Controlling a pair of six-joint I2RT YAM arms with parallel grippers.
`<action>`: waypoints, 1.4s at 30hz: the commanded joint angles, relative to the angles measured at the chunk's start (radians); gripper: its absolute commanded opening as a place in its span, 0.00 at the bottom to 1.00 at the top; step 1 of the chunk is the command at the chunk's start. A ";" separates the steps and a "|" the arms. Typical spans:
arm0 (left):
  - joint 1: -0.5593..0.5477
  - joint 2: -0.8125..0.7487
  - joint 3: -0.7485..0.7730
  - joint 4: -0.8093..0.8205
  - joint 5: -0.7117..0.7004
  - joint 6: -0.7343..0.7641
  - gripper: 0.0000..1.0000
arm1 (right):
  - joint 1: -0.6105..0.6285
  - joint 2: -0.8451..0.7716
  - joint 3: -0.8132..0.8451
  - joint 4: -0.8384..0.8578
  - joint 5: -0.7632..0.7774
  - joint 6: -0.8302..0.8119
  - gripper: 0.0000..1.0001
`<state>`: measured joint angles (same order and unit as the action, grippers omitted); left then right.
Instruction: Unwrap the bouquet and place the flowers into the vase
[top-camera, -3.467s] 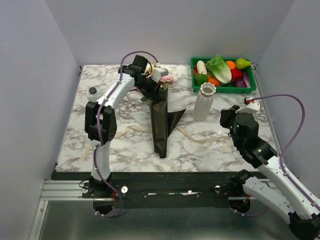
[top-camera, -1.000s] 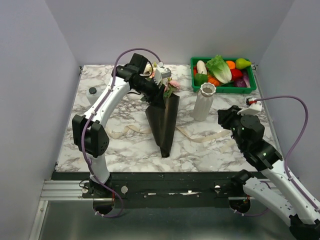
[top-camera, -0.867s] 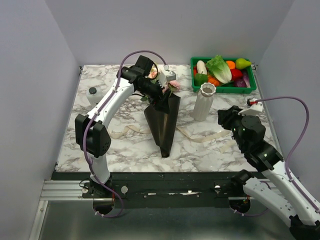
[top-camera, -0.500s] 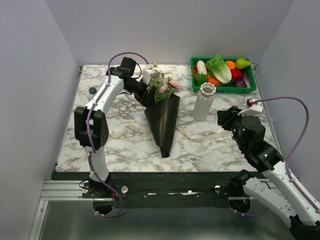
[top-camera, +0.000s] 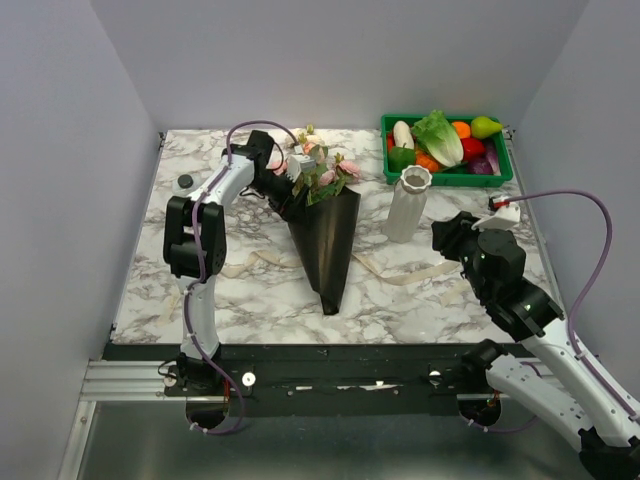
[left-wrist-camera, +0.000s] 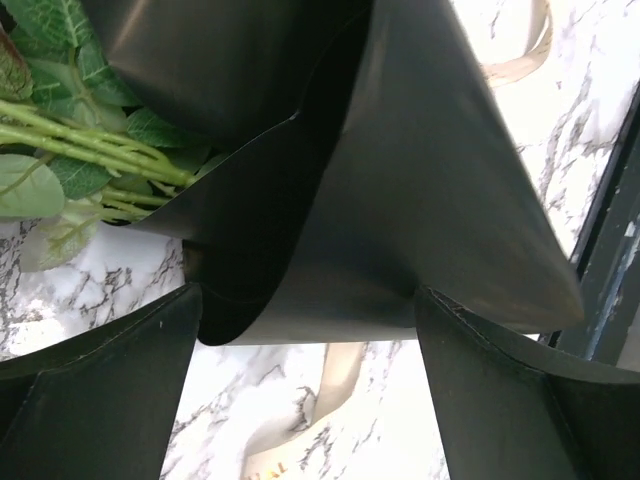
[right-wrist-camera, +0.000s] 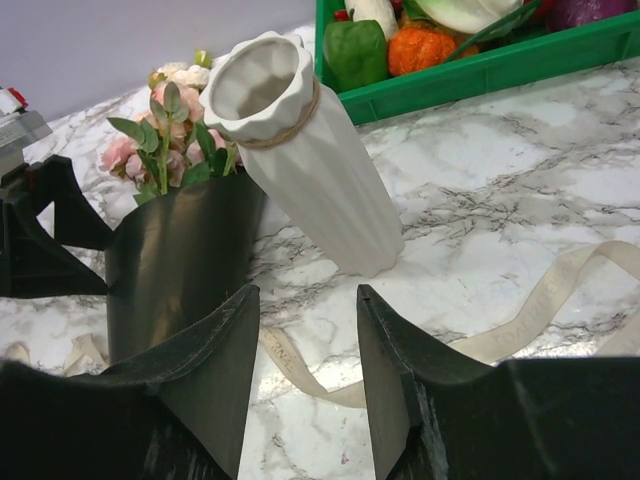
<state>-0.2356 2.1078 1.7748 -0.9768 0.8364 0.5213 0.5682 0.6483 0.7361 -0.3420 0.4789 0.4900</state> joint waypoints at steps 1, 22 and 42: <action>0.013 0.027 0.021 -0.031 0.021 0.054 0.88 | 0.004 0.001 0.017 -0.002 -0.022 0.002 0.52; 0.021 -0.135 0.011 -0.235 0.119 0.132 0.40 | 0.005 -0.009 0.023 -0.011 -0.022 0.025 0.52; -0.185 -0.131 0.164 -0.271 0.285 -0.036 0.40 | 0.004 -0.090 0.008 -0.064 0.015 0.036 0.52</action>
<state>-0.3725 1.9656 1.8465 -1.2636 1.0531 0.5884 0.5682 0.5785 0.7361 -0.3672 0.4759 0.5236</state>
